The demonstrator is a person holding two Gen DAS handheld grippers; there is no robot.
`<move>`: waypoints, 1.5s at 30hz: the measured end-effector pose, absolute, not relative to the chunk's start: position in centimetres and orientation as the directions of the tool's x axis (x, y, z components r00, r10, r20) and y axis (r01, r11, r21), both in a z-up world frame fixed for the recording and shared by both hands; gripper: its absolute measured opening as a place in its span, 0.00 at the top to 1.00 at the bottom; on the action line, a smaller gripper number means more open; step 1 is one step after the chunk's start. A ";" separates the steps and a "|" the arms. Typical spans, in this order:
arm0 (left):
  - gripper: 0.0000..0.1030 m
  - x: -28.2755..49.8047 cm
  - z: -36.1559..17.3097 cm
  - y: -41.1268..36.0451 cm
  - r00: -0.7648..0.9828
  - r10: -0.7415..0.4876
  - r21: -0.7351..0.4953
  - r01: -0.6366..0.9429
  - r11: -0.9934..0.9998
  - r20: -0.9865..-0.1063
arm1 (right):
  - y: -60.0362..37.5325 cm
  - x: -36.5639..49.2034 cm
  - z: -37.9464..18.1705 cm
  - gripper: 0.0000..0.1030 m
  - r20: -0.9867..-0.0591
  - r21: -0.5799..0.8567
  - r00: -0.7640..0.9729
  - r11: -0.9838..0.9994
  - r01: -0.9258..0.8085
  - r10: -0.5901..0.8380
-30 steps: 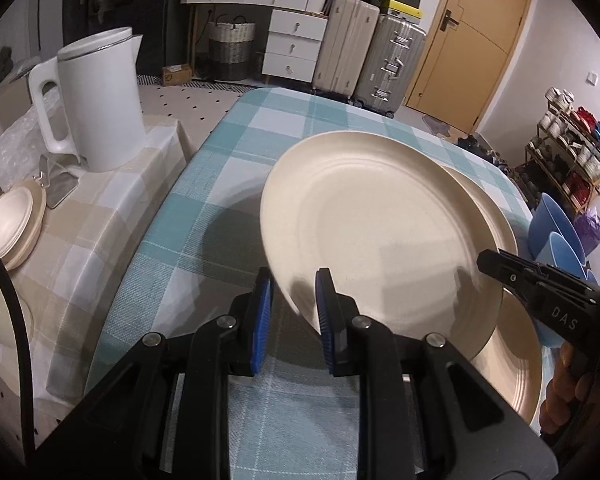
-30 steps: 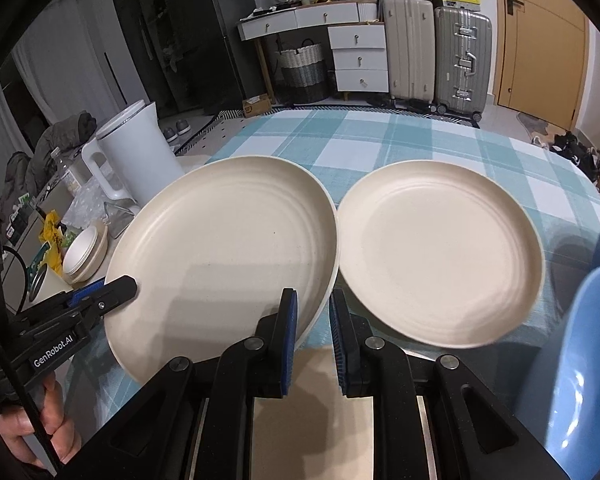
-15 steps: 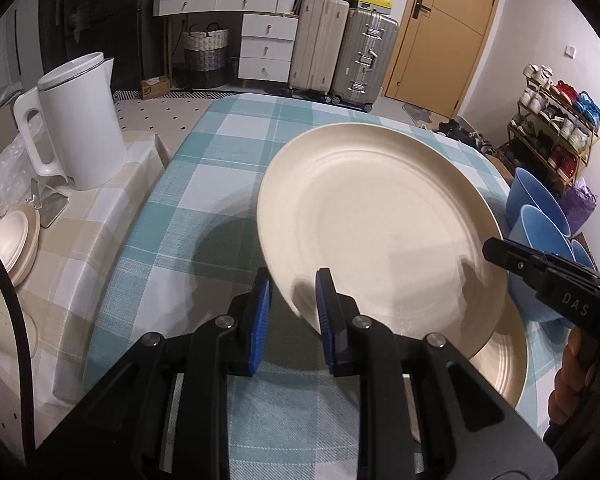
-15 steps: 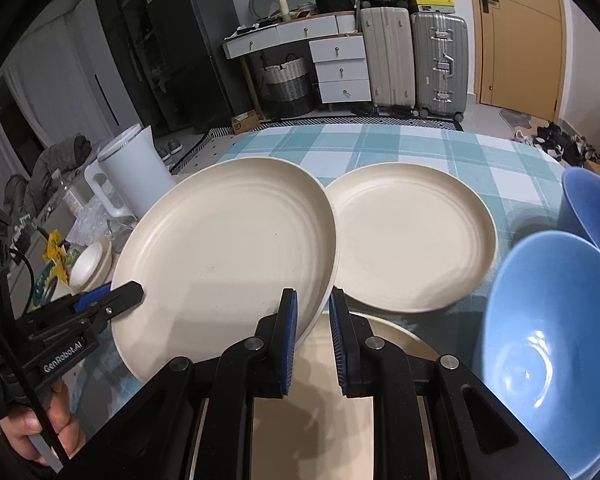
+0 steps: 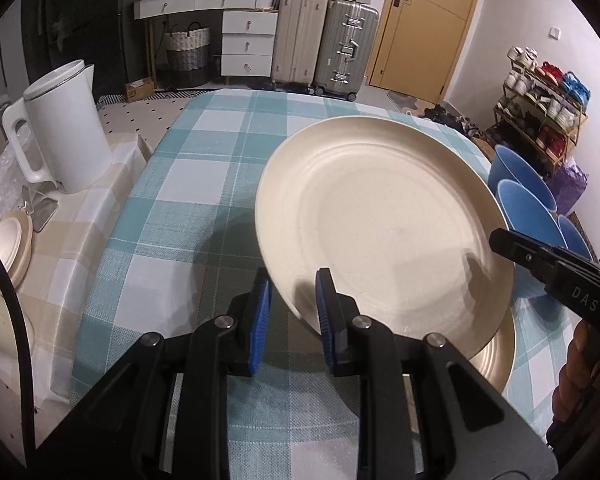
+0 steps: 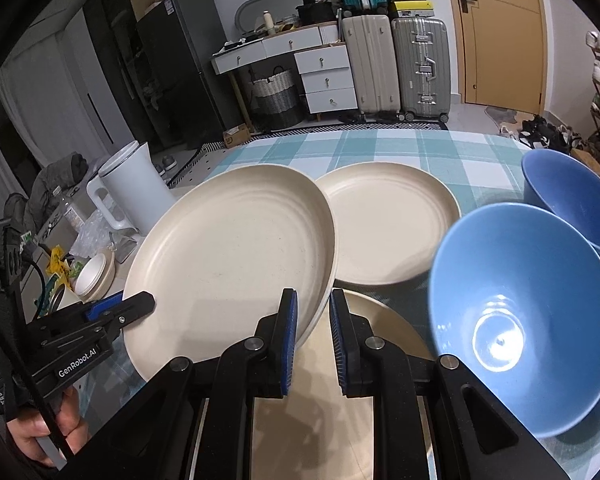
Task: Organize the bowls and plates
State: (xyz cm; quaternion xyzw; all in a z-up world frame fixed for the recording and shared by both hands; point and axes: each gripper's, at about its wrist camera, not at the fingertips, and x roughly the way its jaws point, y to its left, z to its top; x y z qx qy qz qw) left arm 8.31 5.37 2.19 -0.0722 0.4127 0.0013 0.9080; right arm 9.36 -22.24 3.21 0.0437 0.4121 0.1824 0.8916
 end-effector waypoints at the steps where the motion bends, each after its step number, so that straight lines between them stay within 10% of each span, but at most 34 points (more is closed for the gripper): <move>1: 0.82 8.3 2.3 5.2 0.657 -0.052 -0.118 -0.057 0.991 -0.752 | -22.4 9.1 3.3 0.84 -0.717 0.229 0.597 0.930 -0.287 0.360; 45: 0.80 7.2 -0.1 -0.4 0.559 -0.048 0.075 0.194 0.978 -0.828 | -27.6 1.8 1.3 0.82 -0.761 0.221 0.572 0.951 -0.214 0.306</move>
